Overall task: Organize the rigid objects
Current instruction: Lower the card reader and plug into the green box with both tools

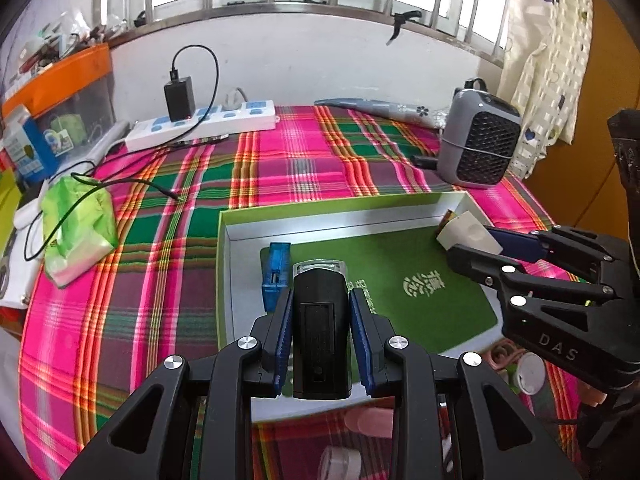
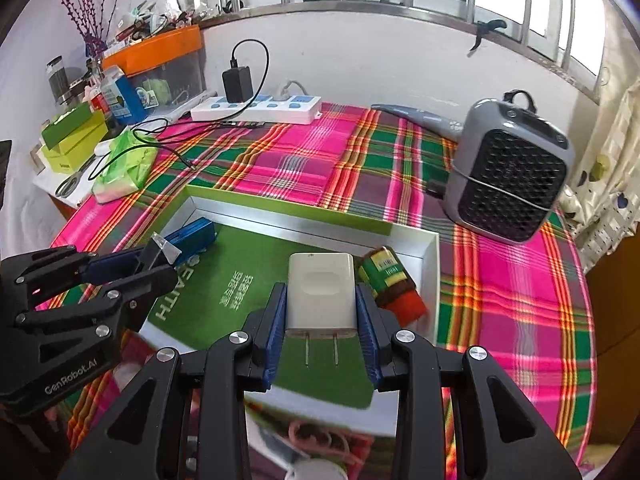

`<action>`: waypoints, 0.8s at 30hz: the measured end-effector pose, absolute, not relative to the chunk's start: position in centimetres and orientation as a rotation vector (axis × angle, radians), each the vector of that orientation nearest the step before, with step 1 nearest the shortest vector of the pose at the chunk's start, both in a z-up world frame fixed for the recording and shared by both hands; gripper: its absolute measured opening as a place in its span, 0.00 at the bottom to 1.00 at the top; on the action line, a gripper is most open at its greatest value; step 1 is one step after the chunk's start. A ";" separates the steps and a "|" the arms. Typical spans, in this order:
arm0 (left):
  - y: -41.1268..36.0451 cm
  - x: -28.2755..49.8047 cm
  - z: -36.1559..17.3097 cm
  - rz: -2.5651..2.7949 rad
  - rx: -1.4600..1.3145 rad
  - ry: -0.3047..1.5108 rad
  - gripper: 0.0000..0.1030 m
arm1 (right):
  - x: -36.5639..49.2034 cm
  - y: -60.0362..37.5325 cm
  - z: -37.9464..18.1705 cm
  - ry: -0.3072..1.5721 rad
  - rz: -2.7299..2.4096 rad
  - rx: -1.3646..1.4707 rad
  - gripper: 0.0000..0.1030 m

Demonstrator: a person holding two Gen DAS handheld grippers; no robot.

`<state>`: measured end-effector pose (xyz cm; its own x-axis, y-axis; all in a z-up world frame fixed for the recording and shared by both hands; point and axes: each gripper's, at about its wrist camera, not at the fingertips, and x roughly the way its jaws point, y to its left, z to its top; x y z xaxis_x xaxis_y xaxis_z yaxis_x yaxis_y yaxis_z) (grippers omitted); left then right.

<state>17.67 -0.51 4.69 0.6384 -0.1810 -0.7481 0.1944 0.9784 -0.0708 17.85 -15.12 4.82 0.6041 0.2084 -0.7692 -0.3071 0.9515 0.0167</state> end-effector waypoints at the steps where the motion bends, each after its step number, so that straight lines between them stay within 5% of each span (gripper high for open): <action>1: -0.5 17.8 4.6 -0.213 0.018 0.854 0.26 | 18.2 -15.1 4.6 0.879 0.303 -0.120 0.34; 24: -0.5 20.0 2.3 -0.202 0.003 0.913 0.25 | 22.1 -14.7 1.6 0.963 0.310 -0.127 0.34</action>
